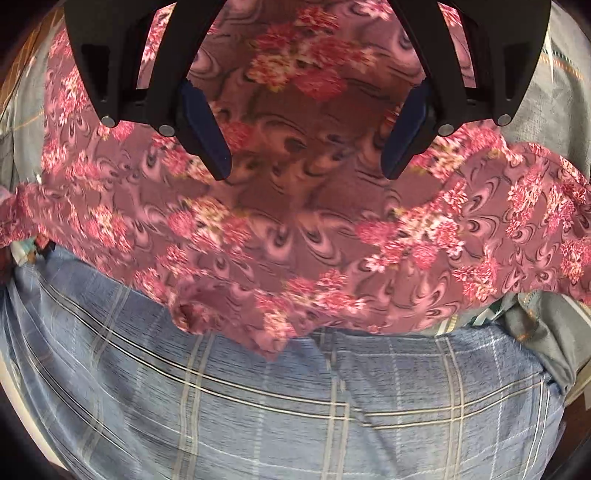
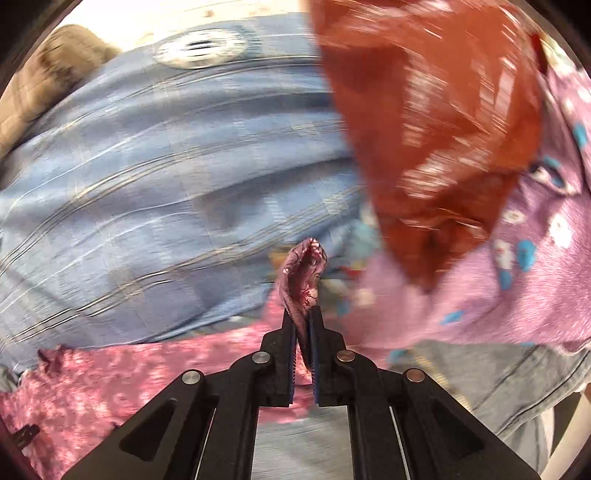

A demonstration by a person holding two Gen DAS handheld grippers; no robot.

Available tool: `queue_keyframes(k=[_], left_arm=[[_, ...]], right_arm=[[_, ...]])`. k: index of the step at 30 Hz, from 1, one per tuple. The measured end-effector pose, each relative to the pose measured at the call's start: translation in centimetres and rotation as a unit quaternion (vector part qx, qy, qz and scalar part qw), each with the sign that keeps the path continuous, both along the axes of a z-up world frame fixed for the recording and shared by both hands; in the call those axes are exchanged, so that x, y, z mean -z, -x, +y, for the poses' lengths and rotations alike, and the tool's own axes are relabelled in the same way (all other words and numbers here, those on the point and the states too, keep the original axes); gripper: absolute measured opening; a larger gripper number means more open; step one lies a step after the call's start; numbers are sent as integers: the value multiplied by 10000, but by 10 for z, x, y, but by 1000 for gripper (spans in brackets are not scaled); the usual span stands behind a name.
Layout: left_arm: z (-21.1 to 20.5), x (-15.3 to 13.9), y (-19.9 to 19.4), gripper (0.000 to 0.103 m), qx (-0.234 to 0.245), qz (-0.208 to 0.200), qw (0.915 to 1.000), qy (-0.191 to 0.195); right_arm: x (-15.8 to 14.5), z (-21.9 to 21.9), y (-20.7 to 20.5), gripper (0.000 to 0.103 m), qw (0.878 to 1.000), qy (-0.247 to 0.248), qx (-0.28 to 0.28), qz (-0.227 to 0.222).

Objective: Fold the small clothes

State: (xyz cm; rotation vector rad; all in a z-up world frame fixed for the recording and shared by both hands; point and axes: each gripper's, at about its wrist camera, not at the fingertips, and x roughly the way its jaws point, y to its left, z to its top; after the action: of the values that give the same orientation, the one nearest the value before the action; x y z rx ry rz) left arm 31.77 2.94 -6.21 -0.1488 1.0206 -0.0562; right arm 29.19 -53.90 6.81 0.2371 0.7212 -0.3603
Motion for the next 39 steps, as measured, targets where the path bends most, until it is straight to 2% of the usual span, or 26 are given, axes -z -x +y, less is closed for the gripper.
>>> queue_keyframes(k=[5, 10, 17, 27, 31, 34, 39], left_arm=[[18, 2, -4, 84, -124, 176, 9991, 359], [22, 1, 1, 84, -133, 120, 9998, 78], [33, 3, -1, 84, -226, 183, 9995, 106], [82, -11, 2, 84, -795, -47, 9967, 143], [96, -14, 3, 84, -935, -97, 9955, 146], [100, -15, 3, 84, -1005, -125, 9948, 133], [106, -16, 2, 84, -1077, -124, 9940, 160]], right_arm=[[-6, 77, -14, 5, 9970, -344, -660, -234], [4, 160, -35, 6, 9874, -719, -1390, -240], [35, 286, -57, 6, 9619, -1196, -2459, 59], [82, 440, -77, 6, 9250, -1552, -3434, 491], [97, 483, -79, 6, 9139, -1611, -3673, 628], [107, 499, -81, 7, 9091, -1689, -3732, 761], [128, 512, -85, 10, 8960, -2119, -3775, 983]])
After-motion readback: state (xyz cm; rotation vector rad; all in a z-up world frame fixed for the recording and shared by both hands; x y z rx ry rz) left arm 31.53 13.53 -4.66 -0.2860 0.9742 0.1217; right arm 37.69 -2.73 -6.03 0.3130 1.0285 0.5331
